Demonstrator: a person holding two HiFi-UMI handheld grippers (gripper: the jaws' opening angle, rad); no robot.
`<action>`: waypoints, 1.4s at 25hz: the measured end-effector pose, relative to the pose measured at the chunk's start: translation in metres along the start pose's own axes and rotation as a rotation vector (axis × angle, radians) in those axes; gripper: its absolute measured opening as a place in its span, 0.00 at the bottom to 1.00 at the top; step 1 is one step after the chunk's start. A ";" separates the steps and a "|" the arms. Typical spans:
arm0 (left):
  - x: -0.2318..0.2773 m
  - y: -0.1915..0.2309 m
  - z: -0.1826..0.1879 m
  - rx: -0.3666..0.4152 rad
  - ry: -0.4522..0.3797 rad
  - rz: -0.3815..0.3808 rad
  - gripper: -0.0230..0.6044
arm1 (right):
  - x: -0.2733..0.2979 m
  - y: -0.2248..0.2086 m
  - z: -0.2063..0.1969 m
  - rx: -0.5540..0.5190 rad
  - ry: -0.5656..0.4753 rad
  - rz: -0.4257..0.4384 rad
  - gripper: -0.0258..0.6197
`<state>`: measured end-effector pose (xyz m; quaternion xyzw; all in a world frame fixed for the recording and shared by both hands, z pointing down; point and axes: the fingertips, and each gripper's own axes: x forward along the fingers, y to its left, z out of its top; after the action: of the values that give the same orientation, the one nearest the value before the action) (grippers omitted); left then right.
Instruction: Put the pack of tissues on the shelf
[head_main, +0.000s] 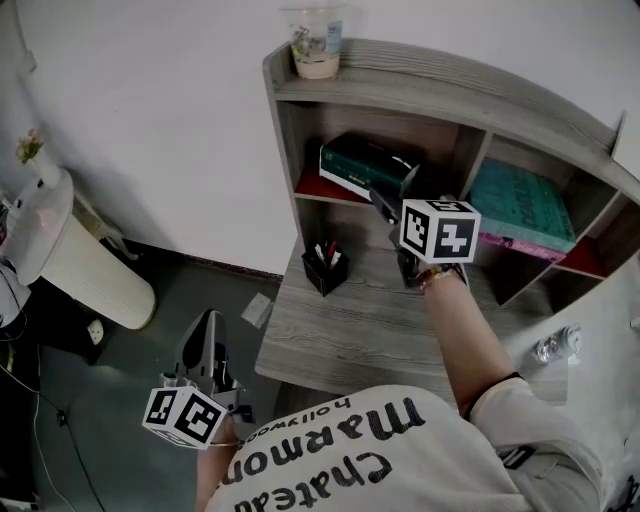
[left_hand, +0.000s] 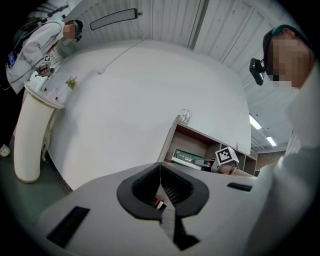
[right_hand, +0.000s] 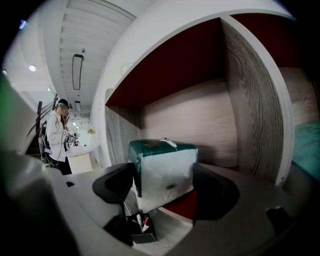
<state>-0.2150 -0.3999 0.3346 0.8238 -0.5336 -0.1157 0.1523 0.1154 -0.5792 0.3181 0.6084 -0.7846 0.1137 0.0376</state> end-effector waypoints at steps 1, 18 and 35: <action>0.000 0.000 0.000 -0.001 -0.001 0.000 0.07 | 0.000 0.000 0.000 0.001 0.002 -0.002 0.62; -0.002 0.002 -0.001 -0.007 -0.006 -0.001 0.07 | 0.004 -0.019 0.010 0.008 -0.003 -0.107 0.44; -0.003 0.004 -0.001 -0.015 -0.016 -0.001 0.07 | 0.012 -0.028 0.017 0.013 0.020 -0.197 0.39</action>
<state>-0.2196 -0.3987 0.3374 0.8219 -0.5336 -0.1263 0.1544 0.1402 -0.6011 0.3075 0.6815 -0.7199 0.1208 0.0524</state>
